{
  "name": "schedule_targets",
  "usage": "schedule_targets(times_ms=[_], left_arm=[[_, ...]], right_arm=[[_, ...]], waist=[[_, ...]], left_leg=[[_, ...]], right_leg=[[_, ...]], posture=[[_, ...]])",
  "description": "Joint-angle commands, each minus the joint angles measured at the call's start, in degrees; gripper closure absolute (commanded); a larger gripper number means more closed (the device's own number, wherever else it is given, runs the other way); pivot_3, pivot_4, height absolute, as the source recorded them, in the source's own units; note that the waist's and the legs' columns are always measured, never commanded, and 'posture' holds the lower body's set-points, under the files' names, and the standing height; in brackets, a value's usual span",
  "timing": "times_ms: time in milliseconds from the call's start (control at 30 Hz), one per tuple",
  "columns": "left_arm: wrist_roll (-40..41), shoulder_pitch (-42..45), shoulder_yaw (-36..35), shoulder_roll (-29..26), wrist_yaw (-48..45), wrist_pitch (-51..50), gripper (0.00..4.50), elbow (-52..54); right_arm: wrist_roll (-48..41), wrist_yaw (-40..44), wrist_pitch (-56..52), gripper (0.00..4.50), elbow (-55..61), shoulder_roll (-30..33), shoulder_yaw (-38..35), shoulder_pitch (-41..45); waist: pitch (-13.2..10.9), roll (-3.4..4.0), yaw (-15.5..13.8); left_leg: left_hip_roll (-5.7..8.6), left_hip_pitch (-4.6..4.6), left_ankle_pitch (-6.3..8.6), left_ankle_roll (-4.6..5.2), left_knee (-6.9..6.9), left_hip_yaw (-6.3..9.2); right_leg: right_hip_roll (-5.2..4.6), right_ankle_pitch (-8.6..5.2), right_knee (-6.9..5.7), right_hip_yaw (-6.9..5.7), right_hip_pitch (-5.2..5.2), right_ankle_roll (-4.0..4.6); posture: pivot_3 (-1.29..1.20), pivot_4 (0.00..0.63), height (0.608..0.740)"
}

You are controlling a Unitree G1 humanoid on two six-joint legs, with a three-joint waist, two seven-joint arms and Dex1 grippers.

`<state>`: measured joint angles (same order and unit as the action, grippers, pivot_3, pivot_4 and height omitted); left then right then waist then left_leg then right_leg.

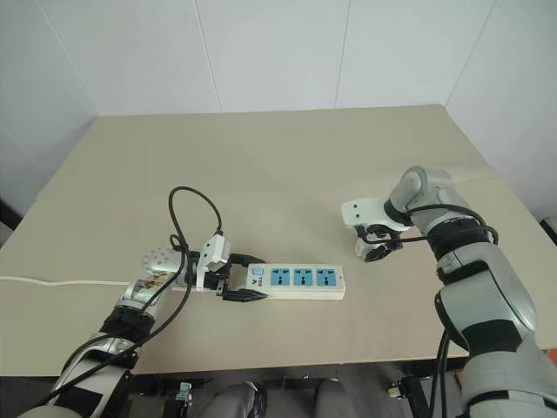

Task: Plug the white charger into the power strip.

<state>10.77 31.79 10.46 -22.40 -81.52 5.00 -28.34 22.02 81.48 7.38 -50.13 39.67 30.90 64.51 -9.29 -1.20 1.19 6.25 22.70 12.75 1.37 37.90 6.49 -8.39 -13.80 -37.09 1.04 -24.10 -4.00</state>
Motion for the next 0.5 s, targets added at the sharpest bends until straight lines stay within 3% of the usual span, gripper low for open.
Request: schedule_targets(times_ms=[33,267,400,500], left_arm=[[-1.2,-0.8,2.1,0.1,-0.3,-0.4,1.21,0.1],[-1.2,-0.9,2.1,-0.1,-0.1,-0.5,1.21,-0.1],[-1.5,-1.3,2.1,-0.2,0.9,-0.7,1.21,0.1],[-1.6,-1.7,1.9,-0.3,2.2,-1.1,1.21,0.4]], right_arm=[[0.7,0.8,-0.6,0.93,1.8,-1.2,-0.1,-1.1],[2.2,1.3,-2.6,3.24,4.8,-2.1,0.0,-2.3],[1.6,-0.3,-4.3,3.37,7.5,-2.2,-1.6,-3.1],[-4.1,-1.4,-8.3,3.37,12.1,-3.3,-7.4,-2.7]], waist=[[0.0,-0.01,0.0],[0.1,-0.13,0.3],[0.1,-0.13,0.4],[0.1,-0.12,0.6]], left_leg=[[0.00,0.00,0.00,0.00,0.00,-0.02],[-0.05,-0.13,0.19,0.31,0.00,-0.07],[-0.11,-0.21,0.17,0.30,0.00,-0.09],[-0.13,-0.28,0.17,0.29,0.00,-0.10]], right_leg=[[0.00,0.00,0.00,0.00,0.00,0.01],[0.02,0.15,0.00,0.00,0.05,0.04],[0.08,0.27,0.00,-0.01,0.07,0.09],[0.09,0.30,-0.01,0.01,0.11,0.11]], posture=[[0.00,0.150,0.740],[0.00,0.150,0.740],[0.00,0.150,0.740],[0.00,0.150,0.740]])
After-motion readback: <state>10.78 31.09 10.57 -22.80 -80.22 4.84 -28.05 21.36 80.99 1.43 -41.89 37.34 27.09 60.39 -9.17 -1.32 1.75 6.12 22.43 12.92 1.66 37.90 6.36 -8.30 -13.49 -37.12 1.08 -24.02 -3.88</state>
